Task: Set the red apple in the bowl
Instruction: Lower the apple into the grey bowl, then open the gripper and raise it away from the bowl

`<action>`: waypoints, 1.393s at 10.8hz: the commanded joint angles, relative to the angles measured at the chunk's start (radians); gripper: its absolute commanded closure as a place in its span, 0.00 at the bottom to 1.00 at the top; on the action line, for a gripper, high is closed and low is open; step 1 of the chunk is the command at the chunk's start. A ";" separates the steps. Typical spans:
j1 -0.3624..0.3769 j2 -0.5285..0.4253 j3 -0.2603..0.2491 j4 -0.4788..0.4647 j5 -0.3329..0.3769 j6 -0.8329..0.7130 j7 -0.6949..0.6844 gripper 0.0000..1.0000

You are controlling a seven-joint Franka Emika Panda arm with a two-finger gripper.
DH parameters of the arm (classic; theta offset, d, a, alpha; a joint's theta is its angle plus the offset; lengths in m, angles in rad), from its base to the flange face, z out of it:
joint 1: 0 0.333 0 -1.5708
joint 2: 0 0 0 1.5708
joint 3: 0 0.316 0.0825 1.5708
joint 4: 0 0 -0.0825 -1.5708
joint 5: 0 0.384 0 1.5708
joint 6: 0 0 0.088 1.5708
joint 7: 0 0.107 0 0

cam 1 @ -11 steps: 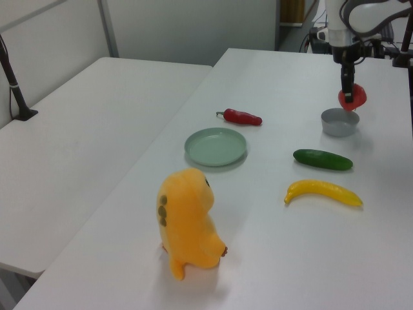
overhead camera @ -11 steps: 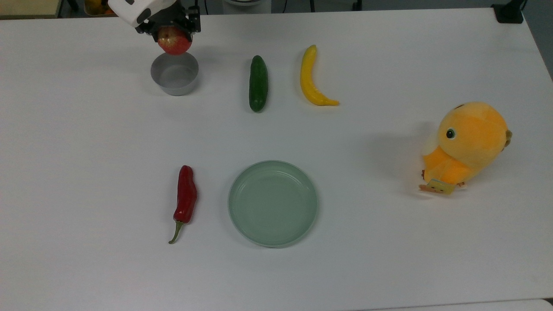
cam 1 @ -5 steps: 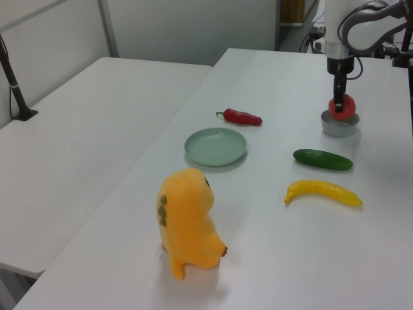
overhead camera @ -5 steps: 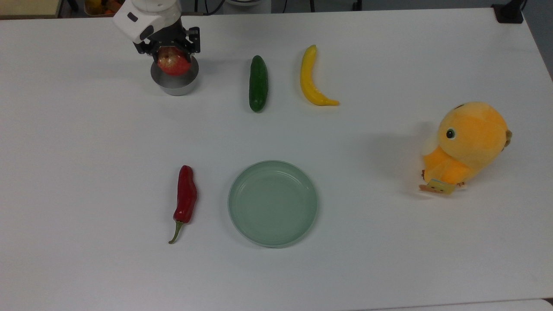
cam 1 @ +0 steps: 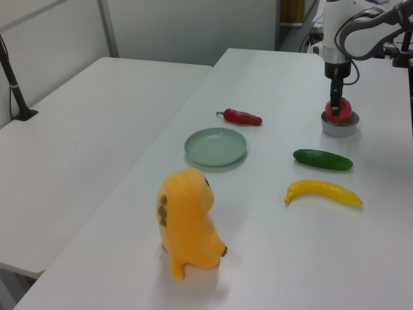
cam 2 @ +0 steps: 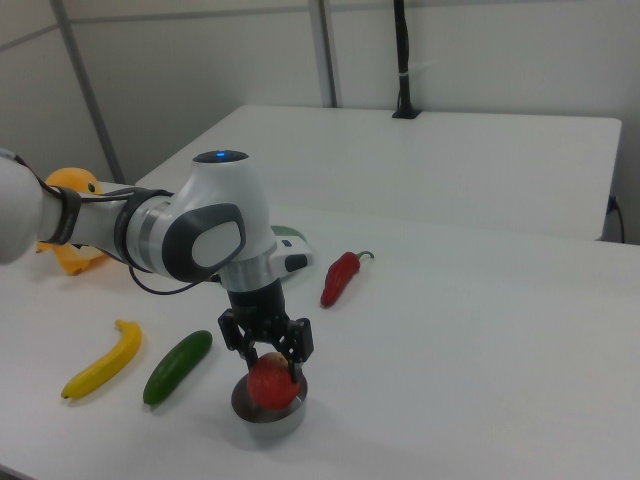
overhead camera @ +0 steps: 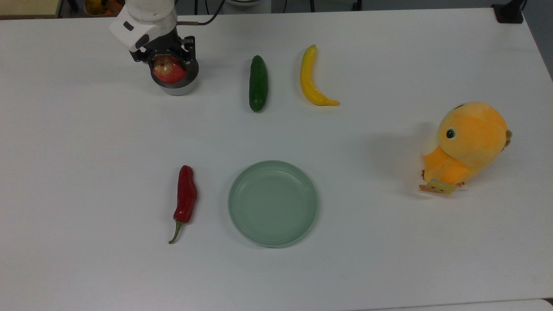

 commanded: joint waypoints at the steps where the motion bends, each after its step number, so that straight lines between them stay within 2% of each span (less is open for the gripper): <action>1: -0.002 -0.001 -0.008 -0.022 -0.013 0.032 -0.017 0.67; 3: -0.004 0.001 -0.008 -0.022 -0.013 0.026 -0.017 0.28; 4: -0.004 0.001 -0.008 -0.022 -0.013 0.021 -0.017 0.02; 8: -0.010 -0.010 -0.006 -0.008 -0.013 -0.029 -0.006 0.00; 9: 0.001 -0.010 -0.002 0.045 -0.011 -0.098 0.003 0.00; 12: 0.045 -0.011 0.024 0.325 0.010 -0.414 0.084 0.00; 14: 0.056 -0.016 0.058 0.523 0.039 -0.607 0.092 0.00; 15: 0.056 -0.034 0.058 0.600 0.114 -0.672 0.092 0.00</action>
